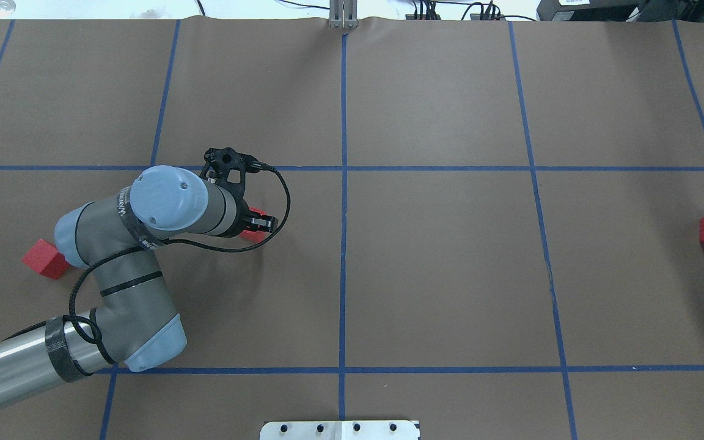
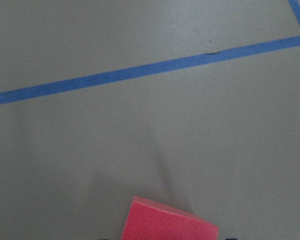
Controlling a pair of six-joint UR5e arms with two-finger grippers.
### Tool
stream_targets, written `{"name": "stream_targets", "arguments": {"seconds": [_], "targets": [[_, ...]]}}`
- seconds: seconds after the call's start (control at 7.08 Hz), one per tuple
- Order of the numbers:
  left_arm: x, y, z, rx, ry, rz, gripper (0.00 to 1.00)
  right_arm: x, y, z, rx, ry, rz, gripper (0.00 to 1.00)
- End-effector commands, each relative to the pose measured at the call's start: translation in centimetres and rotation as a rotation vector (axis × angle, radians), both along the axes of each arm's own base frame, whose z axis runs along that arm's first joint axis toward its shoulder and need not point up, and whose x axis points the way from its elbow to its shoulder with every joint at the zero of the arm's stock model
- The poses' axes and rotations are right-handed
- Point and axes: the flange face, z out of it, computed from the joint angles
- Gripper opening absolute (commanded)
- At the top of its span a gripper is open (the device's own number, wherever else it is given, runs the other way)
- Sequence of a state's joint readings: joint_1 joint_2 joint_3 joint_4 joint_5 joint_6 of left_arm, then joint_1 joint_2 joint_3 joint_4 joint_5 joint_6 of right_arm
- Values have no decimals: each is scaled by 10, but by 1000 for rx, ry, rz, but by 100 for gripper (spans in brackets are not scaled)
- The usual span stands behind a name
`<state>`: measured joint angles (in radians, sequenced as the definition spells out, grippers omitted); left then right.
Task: Form red blocks into L shape at center
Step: 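Carry the red cube to the table center and set it down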
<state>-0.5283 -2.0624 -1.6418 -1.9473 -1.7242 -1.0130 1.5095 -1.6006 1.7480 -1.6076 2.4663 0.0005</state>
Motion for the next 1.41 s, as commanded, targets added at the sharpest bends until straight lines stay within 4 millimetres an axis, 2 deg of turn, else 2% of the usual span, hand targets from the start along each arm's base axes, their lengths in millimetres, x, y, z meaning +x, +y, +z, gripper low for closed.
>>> {"name": "stream_targets", "arguments": {"seconds": [0.0,0.28,0.42,0.71,0.85,1.27], "targets": [[1,-7,-28,6,31,-16,0,0,0,1,-1,3,0,99],[12,-22,-90,-22,-13,-29,0,0,0,1,-2,1,1,99],[31,-33,-119,-88,-10,-71,0,0,0,1,-4,1,2,99],[88,-62,-152,-234,-5,-172,0,0,0,1,-4,1,2,99],[100,-63,-157,-255,-8,-179,0,0,0,1,-4,1,2,99],[112,-57,-147,-265,-29,-170,0,0,0,1,-4,1,2,99]]}}
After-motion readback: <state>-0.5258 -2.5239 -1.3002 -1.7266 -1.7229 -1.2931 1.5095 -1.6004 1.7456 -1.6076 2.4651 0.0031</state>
